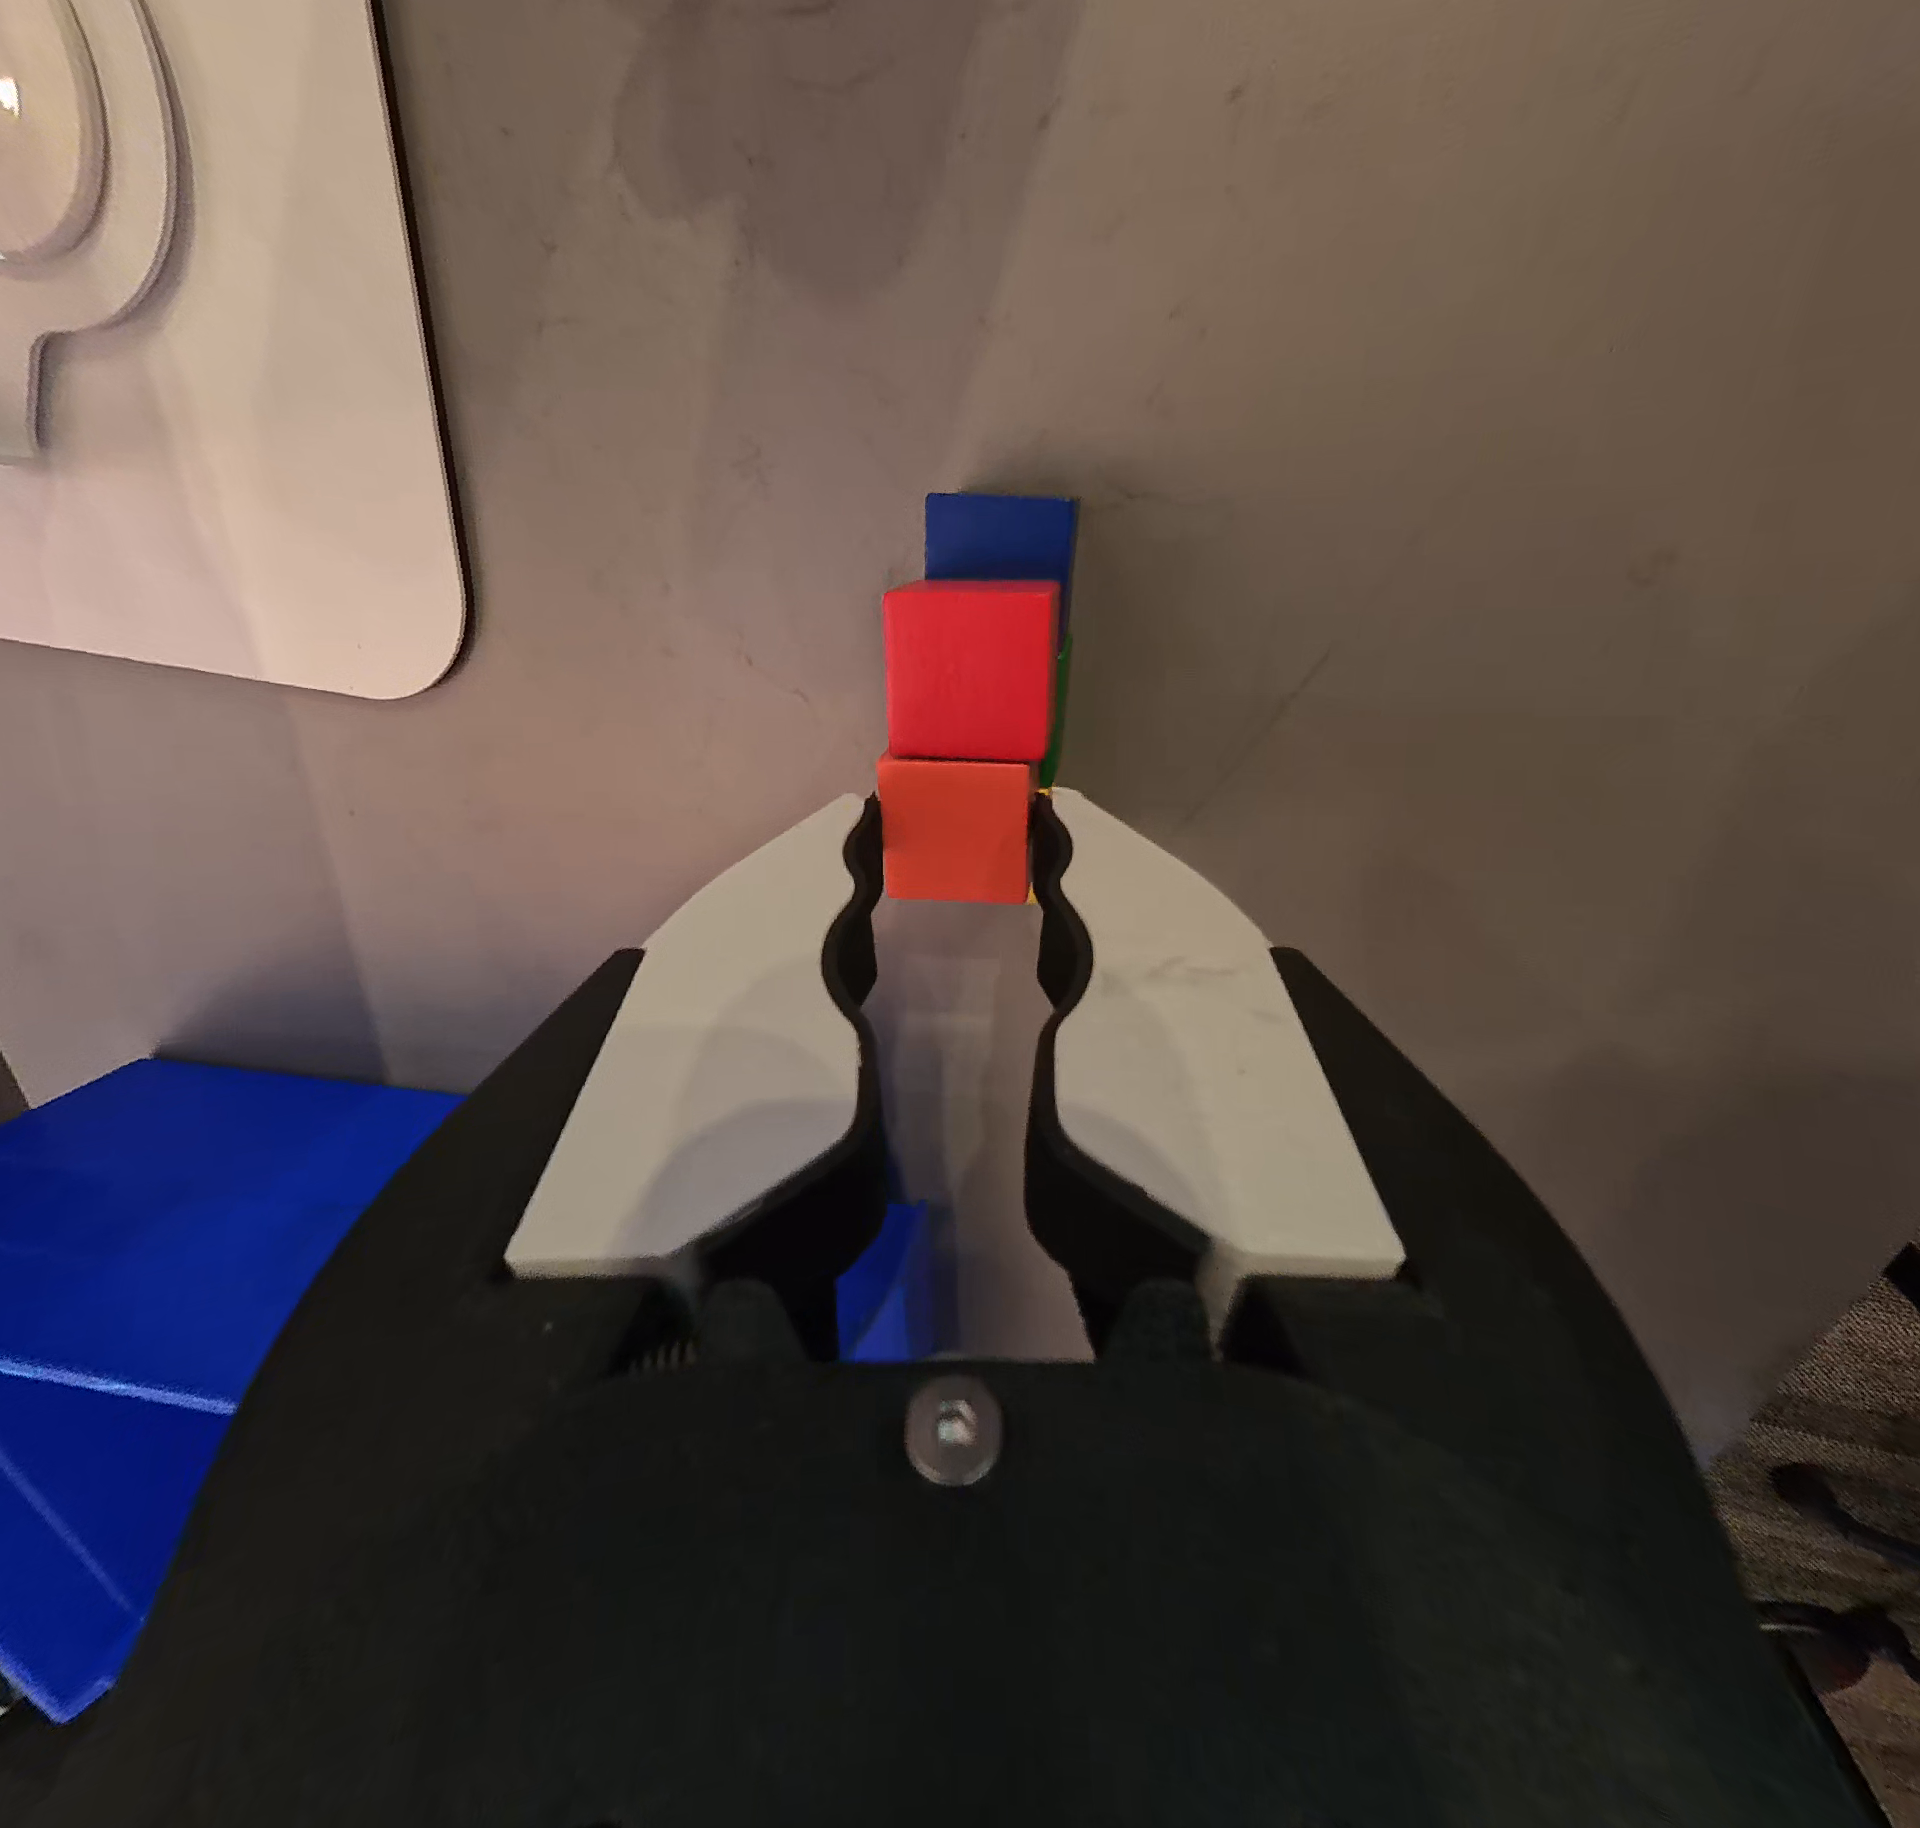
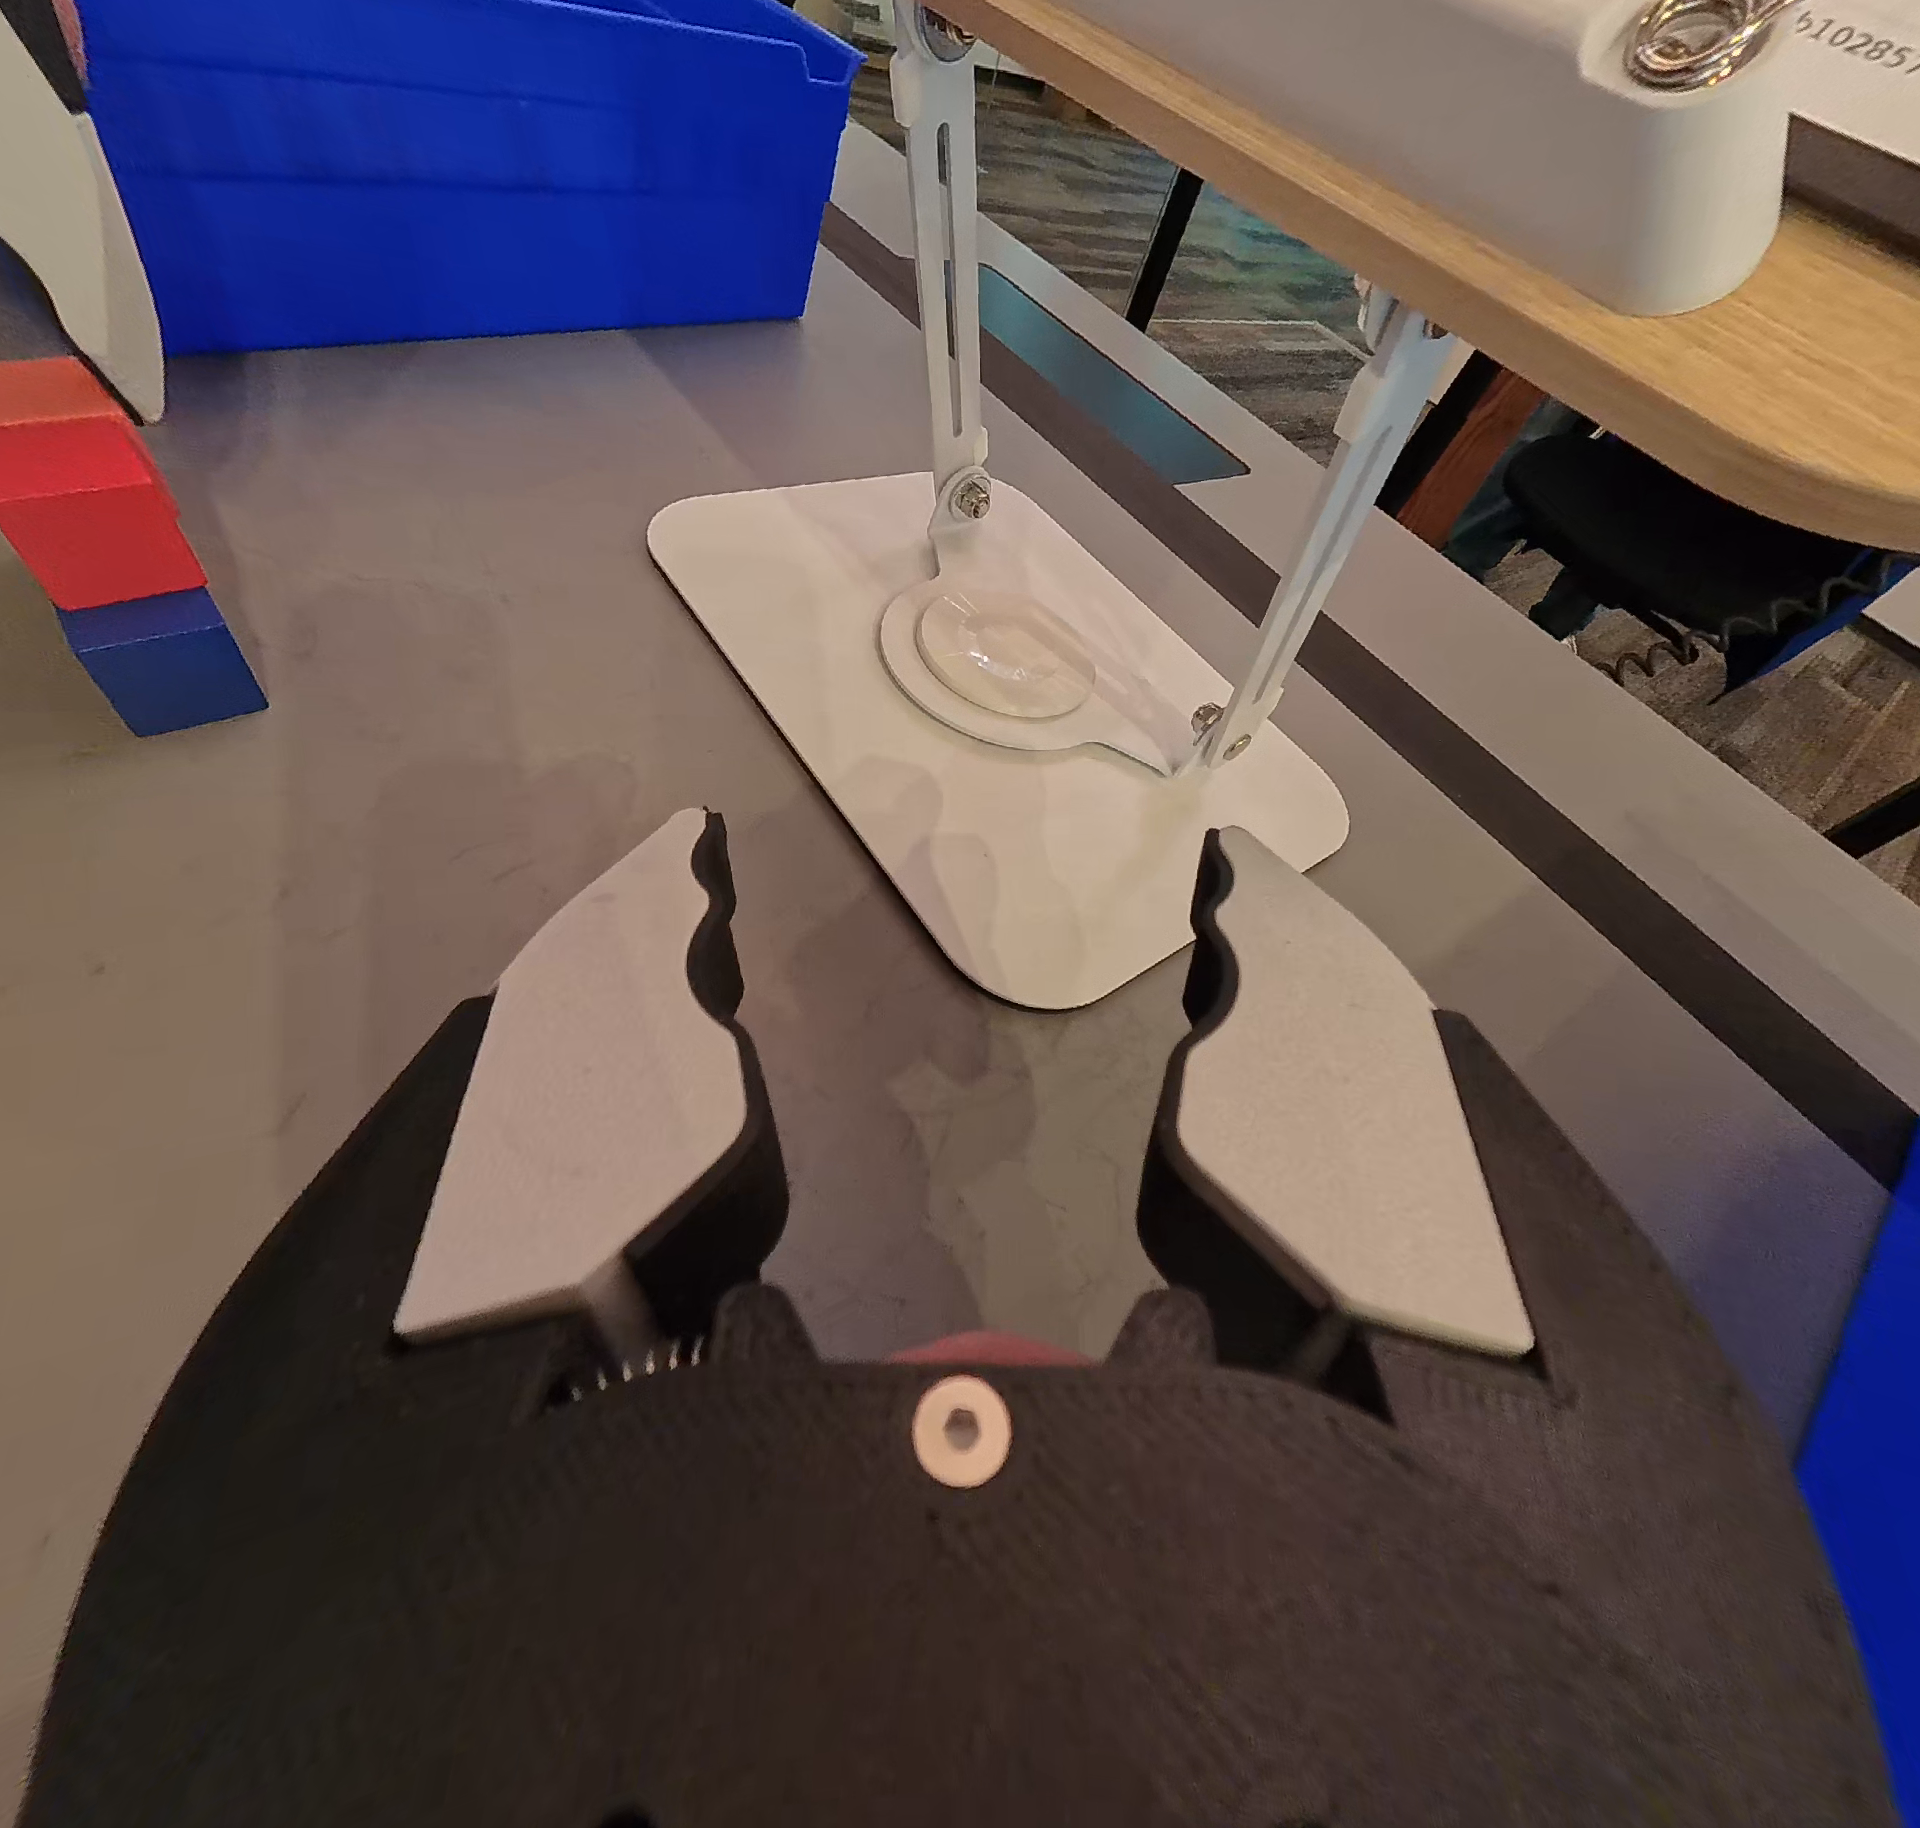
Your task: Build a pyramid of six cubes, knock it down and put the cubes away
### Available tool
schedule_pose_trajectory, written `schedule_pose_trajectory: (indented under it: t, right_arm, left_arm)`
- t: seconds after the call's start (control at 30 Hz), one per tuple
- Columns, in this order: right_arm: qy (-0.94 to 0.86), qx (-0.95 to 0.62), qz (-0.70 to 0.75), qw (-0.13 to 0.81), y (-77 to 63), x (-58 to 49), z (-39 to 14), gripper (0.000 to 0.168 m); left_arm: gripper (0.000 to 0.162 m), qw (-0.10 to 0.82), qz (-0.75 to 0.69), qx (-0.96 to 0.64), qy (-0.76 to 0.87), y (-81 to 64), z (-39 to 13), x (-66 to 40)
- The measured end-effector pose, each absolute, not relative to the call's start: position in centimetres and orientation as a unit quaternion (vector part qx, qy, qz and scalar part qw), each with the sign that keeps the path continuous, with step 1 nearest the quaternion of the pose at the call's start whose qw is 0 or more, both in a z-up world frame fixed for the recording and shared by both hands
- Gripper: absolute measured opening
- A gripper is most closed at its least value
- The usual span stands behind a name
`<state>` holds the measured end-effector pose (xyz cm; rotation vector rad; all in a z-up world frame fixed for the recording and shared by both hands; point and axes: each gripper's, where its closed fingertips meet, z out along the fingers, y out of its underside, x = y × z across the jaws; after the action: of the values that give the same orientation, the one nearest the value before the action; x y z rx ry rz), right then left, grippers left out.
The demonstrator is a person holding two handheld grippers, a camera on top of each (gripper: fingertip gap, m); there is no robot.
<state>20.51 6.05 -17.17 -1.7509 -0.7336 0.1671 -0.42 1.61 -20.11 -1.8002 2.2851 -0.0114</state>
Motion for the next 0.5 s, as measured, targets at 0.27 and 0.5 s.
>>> schedule_pose_trajectory:
  t: [0.27,0.5]
  right_arm:
    - [-0.314,-0.749,0.071,0.579,6.05,20.50,-17.17,0.085]
    - [-0.314,-0.749,0.072,0.579,6.05,20.51,-17.16,0.085]
  left_arm:
    - [0.031,0.115,-0.008,-0.610,0.784,1.43,-20.25,-0.33]
    - [0.044,0.121,-0.010,-0.609,0.784,1.44,-20.00,-0.38]
